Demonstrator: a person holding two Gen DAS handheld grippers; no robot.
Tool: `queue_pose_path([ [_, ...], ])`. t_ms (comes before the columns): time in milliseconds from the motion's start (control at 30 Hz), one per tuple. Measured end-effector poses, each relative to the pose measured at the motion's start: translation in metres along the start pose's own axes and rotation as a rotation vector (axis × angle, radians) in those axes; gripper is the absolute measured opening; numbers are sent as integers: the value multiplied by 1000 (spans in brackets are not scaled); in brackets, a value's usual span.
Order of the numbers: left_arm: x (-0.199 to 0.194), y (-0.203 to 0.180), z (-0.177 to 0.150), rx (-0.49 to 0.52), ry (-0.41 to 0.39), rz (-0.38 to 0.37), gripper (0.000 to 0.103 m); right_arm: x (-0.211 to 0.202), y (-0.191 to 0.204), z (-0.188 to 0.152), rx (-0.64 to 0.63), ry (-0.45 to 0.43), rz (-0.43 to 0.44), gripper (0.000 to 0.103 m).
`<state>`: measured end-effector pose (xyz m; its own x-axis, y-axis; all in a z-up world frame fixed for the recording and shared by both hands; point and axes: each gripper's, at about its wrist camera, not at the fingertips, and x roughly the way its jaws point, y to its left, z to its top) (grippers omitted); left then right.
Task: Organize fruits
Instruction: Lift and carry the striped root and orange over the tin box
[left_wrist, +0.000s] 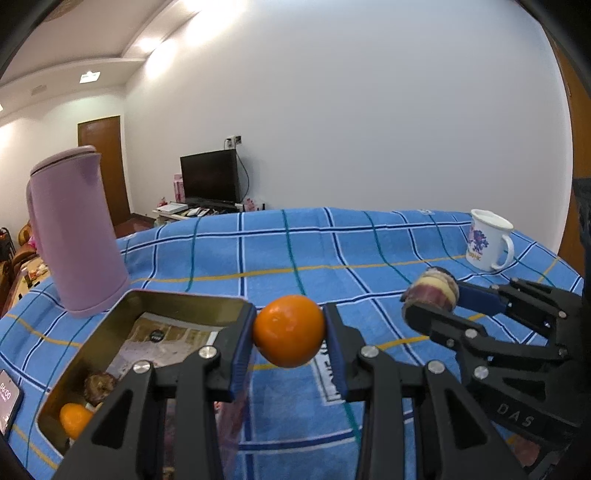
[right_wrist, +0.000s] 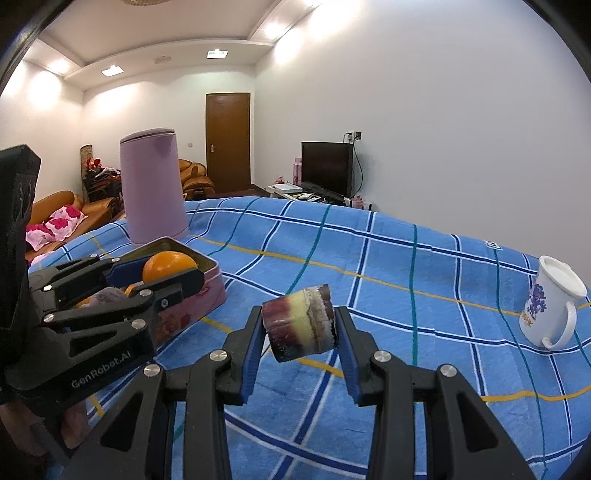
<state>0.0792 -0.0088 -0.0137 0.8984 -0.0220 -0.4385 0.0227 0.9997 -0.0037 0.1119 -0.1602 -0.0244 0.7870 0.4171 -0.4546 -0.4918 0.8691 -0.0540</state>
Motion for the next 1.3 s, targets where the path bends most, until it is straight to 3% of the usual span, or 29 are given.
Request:
queue_pose_path([
  [733,-39,48,-15,-45,-17,58,38,2,55,2,-52,19,93,39],
  [1300,-55,100,-16,-80,3,178,38,3,112,28,-134,-11,181,39],
])
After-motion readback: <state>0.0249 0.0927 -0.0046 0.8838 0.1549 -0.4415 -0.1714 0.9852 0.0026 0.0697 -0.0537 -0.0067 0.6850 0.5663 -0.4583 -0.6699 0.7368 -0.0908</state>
